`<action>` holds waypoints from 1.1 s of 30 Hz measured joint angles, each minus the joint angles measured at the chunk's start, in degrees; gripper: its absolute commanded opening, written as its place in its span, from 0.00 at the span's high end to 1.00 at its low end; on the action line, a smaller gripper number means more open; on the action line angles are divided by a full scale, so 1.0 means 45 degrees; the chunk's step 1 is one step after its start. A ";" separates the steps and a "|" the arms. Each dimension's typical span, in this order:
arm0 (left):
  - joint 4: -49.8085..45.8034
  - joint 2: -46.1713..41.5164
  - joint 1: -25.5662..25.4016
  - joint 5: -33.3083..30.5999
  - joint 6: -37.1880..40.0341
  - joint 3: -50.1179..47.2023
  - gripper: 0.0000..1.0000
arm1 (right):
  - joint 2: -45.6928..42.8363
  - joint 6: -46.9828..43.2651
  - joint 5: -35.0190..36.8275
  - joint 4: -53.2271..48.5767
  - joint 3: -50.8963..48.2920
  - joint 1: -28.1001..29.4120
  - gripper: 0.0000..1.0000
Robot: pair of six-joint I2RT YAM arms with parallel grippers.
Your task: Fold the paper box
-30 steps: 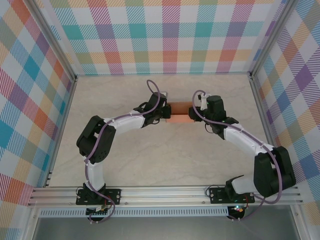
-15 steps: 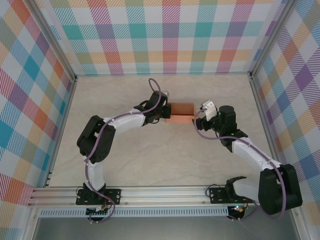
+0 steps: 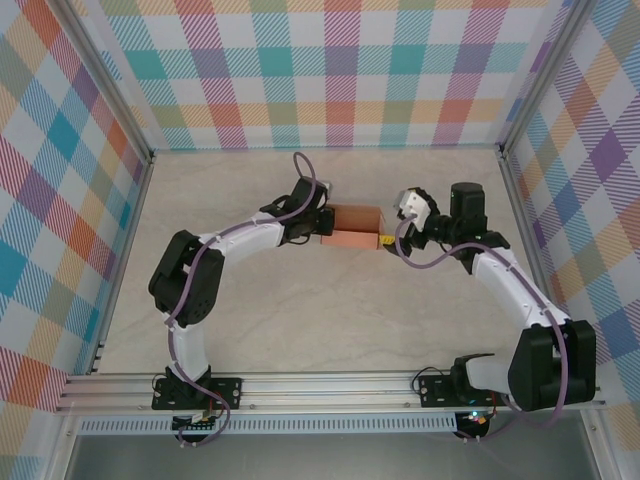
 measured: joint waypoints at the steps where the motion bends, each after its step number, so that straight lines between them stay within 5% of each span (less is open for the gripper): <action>1: -0.0073 -0.0024 0.0053 0.0000 0.0039 0.0000 0.90 | 0.0010 -0.0087 0.0019 0.0151 -0.0311 0.0000 0.00; 21: -0.0996 -0.0121 0.0165 0.0223 0.0311 0.0248 0.90 | 0.4711 0.0772 0.1821 0.6975 -0.1603 0.1316 0.00; 33: -0.1447 -0.0121 0.0189 0.0325 0.0520 0.0408 0.87 | 0.4877 -0.0204 -0.0005 0.5571 -0.0792 0.1345 0.14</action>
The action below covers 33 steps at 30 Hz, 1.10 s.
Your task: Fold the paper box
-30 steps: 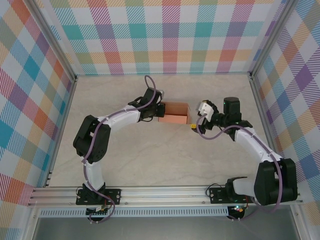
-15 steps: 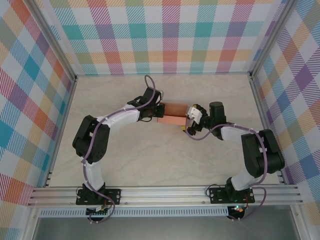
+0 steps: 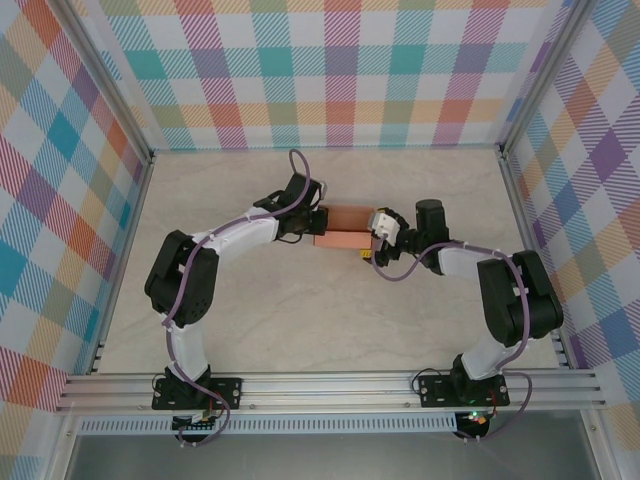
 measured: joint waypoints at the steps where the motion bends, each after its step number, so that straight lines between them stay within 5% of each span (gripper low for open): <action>1: -0.0019 0.0000 0.0010 0.0005 0.0010 0.0005 0.83 | 0.0029 -0.0053 -0.0010 -0.0151 0.0102 -0.0005 0.15; 5: -0.0248 -0.0010 0.0131 0.0355 0.0321 -0.0019 0.55 | 0.0151 -0.0126 0.0019 -0.0505 0.0291 -0.0005 0.20; 13: -0.0165 -0.1627 0.0534 0.1651 0.1472 -0.1103 0.35 | 0.0423 -0.0083 -0.0005 -0.0767 0.0389 -0.0005 0.27; 15: 0.0029 -0.2414 0.0714 0.2195 0.1836 -0.1530 0.23 | 0.0466 -0.0078 -0.0005 -0.0831 0.0452 -0.0010 0.27; 25: 0.1331 -0.5285 0.1792 0.4532 0.4090 -0.3463 0.17 | 0.0709 -0.0097 -0.0340 -0.1360 0.0884 -0.0034 0.29; 33: 0.2759 -0.5586 0.1821 0.6499 0.9175 -0.5280 0.20 | 0.1015 -0.0612 -0.1156 -0.3308 0.1773 -0.0092 0.39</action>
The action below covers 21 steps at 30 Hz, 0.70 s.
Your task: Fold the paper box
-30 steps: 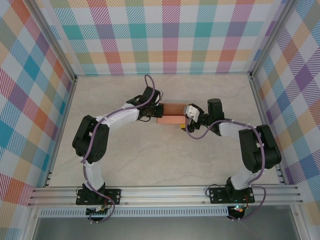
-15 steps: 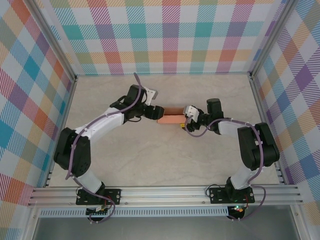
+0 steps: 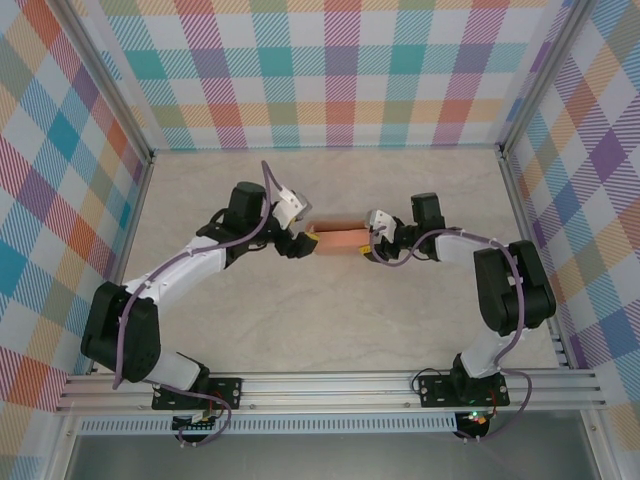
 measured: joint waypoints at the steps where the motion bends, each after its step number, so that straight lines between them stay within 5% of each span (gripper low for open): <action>1: -0.0136 0.0058 0.0000 0.0155 0.0602 -0.0029 0.21 | 0.0034 -0.0073 -0.0097 -0.0209 0.0112 -0.0005 0.38; 7: -0.1588 0.1292 0.0005 0.0568 0.3769 0.1311 0.23 | 0.0063 -0.0340 -0.0486 -0.1171 0.0325 -0.0015 0.38; 21: -0.2798 0.3133 -0.0282 0.0321 0.5848 0.2341 0.37 | 0.0301 -0.0680 -0.0709 -0.1923 0.0578 -0.0015 0.39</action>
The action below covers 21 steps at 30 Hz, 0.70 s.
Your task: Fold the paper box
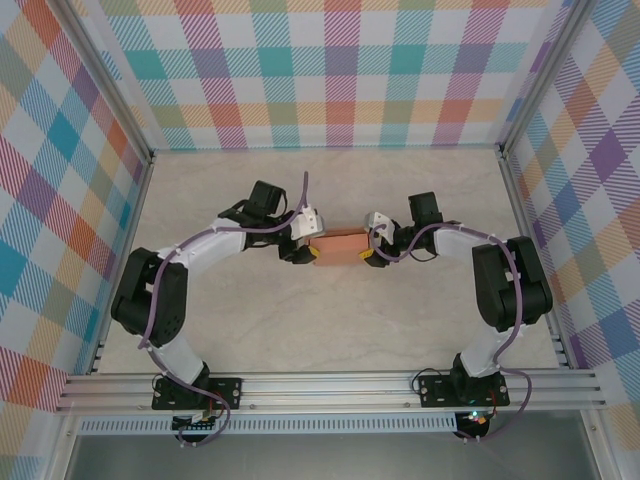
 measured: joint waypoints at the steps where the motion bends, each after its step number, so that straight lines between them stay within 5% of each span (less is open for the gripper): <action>1: -0.0175 0.0175 -0.0087 -0.0058 0.0136 0.0228 0.39 | 0.0000 -0.0010 0.0000 -0.0005 0.0005 0.0000 0.39; 7: -0.0539 0.1083 -0.0748 -0.0257 0.0622 0.1200 0.54 | 0.0102 -0.0083 -0.0005 -0.0087 0.0083 -0.0010 0.40; 13: -0.0656 0.1093 -0.0855 -0.0418 0.0685 0.1307 0.57 | 0.0107 0.0000 0.0019 -0.0015 0.0083 -0.0010 0.34; 14: -0.0777 0.1093 -0.0860 -0.0476 0.0699 0.1365 0.57 | 0.0102 0.0078 0.0029 0.0049 0.0083 -0.0010 0.31; 15: -0.0845 0.1093 -0.0855 -0.0525 0.0733 0.1379 0.57 | 0.0083 0.0170 0.0092 0.0097 0.0083 -0.0010 0.09; 16: -0.0865 0.1088 -0.0855 -0.0529 0.0748 0.1389 0.57 | 0.0044 0.0301 0.0175 0.0136 0.0078 -0.0010 0.00; 21: -0.1015 0.1088 -0.0860 -0.0578 0.0792 0.1433 0.57 | -0.1535 0.1530 0.1214 0.0869 -0.0525 -0.0010 0.00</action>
